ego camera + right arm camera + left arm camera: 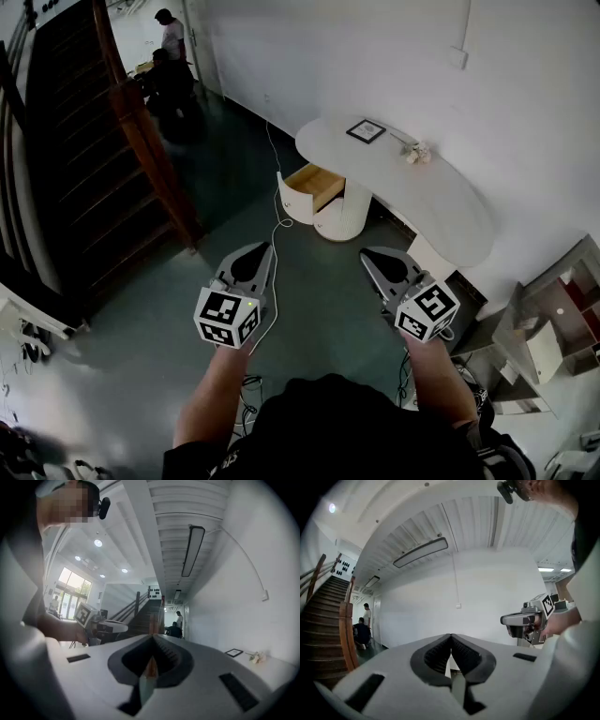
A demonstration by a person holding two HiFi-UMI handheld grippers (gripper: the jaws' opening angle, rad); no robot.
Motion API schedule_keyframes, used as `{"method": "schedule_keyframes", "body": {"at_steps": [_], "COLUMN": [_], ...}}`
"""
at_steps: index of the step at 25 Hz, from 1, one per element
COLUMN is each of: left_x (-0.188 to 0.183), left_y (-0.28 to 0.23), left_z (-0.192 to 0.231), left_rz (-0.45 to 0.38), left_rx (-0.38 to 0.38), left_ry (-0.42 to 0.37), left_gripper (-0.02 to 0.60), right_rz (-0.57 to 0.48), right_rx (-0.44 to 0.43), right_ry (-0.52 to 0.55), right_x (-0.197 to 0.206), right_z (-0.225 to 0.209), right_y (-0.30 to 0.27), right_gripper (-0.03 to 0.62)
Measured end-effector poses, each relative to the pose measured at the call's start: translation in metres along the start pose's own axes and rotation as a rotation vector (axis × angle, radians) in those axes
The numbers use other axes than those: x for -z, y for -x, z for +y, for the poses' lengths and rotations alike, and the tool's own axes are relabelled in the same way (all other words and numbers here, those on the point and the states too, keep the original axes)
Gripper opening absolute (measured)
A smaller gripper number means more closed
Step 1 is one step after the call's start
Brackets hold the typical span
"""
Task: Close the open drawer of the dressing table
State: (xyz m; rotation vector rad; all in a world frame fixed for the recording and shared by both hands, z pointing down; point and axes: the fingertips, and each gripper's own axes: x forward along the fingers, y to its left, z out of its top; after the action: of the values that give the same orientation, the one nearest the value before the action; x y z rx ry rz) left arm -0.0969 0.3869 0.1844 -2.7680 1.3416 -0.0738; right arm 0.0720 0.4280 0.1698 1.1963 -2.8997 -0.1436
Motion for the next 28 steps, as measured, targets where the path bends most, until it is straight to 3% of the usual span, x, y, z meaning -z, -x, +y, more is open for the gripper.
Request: {"method": "schedule_keyframes", "body": {"at_steps": [21, 28], "left_x": [0.055, 0.085], "left_y": [0.066, 0.05], "left_z": [0.074, 0.086], "left_rz": [0.031, 0.084], "left_rx": [0.012, 0.04], "left_ry": [0.106, 0.14], "left_gripper": [0.008, 0.008], "right_rz": [0.101, 0.166], "right_rx": [-0.034, 0.016], "right_ry": [-0.107, -0.213], "right_x": [0.048, 0.092], "right_z": [0.077, 0.06], "right_y": [-0.066, -0.063], "right_gripper": [0.005, 0.005]}}
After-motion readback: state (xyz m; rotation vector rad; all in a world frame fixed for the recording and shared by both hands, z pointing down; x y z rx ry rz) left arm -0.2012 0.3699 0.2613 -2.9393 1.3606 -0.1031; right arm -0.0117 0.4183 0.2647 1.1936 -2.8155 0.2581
